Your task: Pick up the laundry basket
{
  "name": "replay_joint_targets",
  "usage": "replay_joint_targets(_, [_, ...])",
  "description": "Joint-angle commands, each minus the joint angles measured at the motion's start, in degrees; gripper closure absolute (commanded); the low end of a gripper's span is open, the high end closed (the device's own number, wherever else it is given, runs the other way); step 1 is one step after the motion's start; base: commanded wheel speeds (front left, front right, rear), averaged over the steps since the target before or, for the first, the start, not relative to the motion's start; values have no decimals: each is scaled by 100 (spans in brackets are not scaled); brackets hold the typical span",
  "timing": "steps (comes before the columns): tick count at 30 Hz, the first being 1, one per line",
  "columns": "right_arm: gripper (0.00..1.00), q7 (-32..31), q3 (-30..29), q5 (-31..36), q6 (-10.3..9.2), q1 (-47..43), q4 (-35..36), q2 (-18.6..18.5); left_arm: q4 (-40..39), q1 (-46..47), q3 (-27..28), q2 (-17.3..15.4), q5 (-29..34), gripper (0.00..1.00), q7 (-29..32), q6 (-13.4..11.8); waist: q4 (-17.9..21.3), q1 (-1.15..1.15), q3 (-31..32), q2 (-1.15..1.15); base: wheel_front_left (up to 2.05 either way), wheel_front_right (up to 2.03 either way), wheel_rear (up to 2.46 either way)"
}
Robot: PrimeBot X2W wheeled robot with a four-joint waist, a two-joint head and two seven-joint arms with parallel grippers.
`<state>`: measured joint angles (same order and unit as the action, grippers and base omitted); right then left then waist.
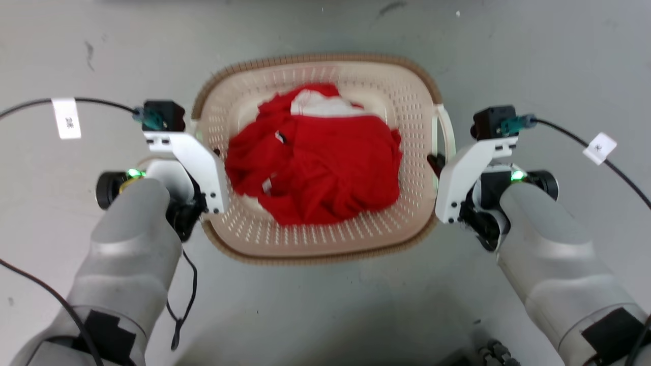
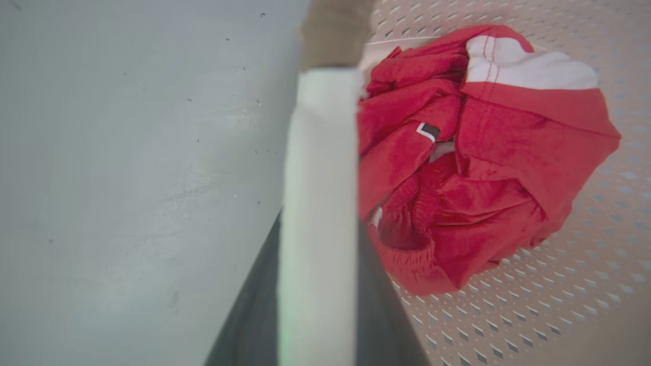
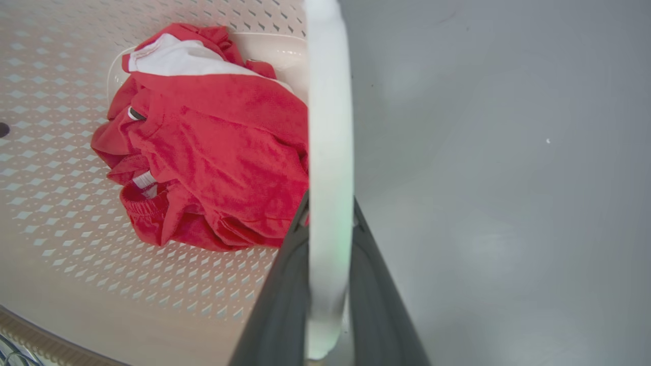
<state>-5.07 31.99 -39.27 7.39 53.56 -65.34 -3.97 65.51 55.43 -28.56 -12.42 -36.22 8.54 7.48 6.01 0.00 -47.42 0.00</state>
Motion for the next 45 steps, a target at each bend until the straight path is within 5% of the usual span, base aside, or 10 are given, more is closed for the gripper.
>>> replay_joint_targets(1, [100, -71, 86, -89, 18, -115, 16, -24, 4, -151, -66, 50, -107, 100, 73, -3, -36, 0, 386, 0, 0, 0, 0])
replay_joint_targets(28, [100, -2349, 743, -1273, 6, -574, -474, -579, -107, -734, -985, 120, -1876, 100, 2420, 31, -339, 0, 3355, 0, 0, 0, 0])
replay_joint_targets(45, [100, -3224, 656, -1473, 5, -1113, -843, -435, 99, -1520, -1191, 171, -2416, 100, 2776, 31, -364, 0, 4665, 0, 0, 0, 0])
